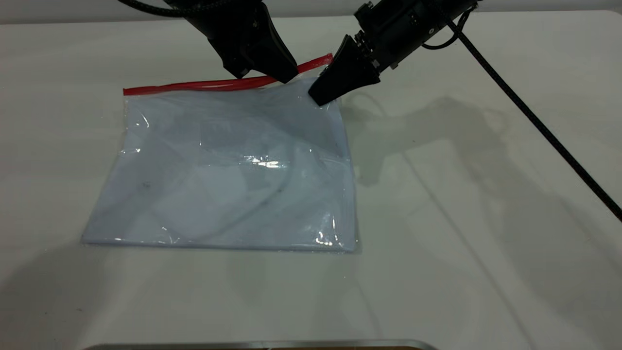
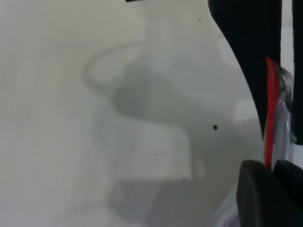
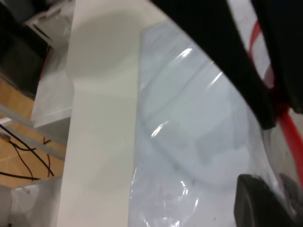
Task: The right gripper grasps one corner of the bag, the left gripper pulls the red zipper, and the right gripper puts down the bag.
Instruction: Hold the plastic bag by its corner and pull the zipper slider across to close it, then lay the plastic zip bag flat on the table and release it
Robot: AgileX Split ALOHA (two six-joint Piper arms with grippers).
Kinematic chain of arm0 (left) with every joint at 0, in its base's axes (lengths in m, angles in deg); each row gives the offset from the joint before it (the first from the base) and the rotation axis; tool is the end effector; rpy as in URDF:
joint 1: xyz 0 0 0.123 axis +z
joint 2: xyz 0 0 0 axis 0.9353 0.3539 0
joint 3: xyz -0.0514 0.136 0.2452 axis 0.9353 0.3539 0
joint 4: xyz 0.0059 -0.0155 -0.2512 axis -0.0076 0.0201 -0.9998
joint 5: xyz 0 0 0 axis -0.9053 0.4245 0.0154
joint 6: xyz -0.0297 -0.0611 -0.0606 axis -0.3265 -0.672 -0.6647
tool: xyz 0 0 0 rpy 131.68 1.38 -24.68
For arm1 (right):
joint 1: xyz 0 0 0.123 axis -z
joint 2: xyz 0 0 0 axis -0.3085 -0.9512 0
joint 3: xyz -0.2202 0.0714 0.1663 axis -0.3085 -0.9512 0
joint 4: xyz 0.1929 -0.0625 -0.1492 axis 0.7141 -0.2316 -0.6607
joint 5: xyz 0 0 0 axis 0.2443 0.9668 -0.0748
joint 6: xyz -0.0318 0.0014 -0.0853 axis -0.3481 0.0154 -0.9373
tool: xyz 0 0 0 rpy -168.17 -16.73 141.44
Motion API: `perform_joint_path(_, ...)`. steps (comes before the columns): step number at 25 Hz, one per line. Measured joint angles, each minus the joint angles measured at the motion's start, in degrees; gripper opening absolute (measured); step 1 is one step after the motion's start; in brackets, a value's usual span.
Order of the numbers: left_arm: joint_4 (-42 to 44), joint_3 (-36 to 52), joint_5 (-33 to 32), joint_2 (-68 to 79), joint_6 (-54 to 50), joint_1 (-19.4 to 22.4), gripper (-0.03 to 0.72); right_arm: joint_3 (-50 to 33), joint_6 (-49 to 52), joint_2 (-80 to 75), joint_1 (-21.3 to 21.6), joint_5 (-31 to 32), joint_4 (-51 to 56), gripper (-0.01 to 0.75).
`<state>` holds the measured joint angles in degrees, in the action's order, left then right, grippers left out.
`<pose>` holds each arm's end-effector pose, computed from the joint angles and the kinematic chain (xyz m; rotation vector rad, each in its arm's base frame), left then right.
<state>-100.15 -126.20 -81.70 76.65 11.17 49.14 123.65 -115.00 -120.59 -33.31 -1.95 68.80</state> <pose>0.4043 -0.1905 0.0984 1.5884 1.9751 -0.3934 0.4397 0.1979 0.0473 -1.4810 1.9939 1.1716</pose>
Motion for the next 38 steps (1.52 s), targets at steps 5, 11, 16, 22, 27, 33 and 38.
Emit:
perform_joint_path(5, -0.5, -0.4, 0.3, 0.0, -6.3, 1.1, 0.053, 3.4, 7.7, -0.3, 2.6, 0.4, -1.7, 0.033)
perform_joint_path(11, 8.2, -0.6, 0.8, 0.0, -14.2, 4.8, 0.053, 4.7, 14.6, -0.3, 7.7, -3.8, -3.7, 0.033)
perform_joint_path(16, 14.7, -0.6, 0.4, 0.0, -18.9, 7.1, 0.053, 4.7, 18.6, -0.4, 11.3, -11.3, -5.3, 0.034)
perform_joint_path(22, 19.3, -0.6, 0.6, 0.0, -21.2, 8.3, 0.053, 4.7, 24.6, -0.5, 11.4, -18.8, -8.8, 0.037)
perform_joint_path(27, 19.7, -0.6, 2.2, 0.0, -21.1, 8.4, 0.053, 4.7, 25.9, -0.5, 11.4, -21.0, -10.9, 0.077)
perform_joint_path(33, 20.0, -0.6, 5.0, -0.1, -24.3, 8.4, 0.103, 4.7, 26.5, -0.2, 11.8, -23.1, -13.4, 0.321)
perform_joint_path(38, 20.3, -0.5, 5.4, -3.5, -27.5, 8.5, 0.188, 4.7, 28.0, 3.7, 12.3, -23.5, -16.8, 0.591)
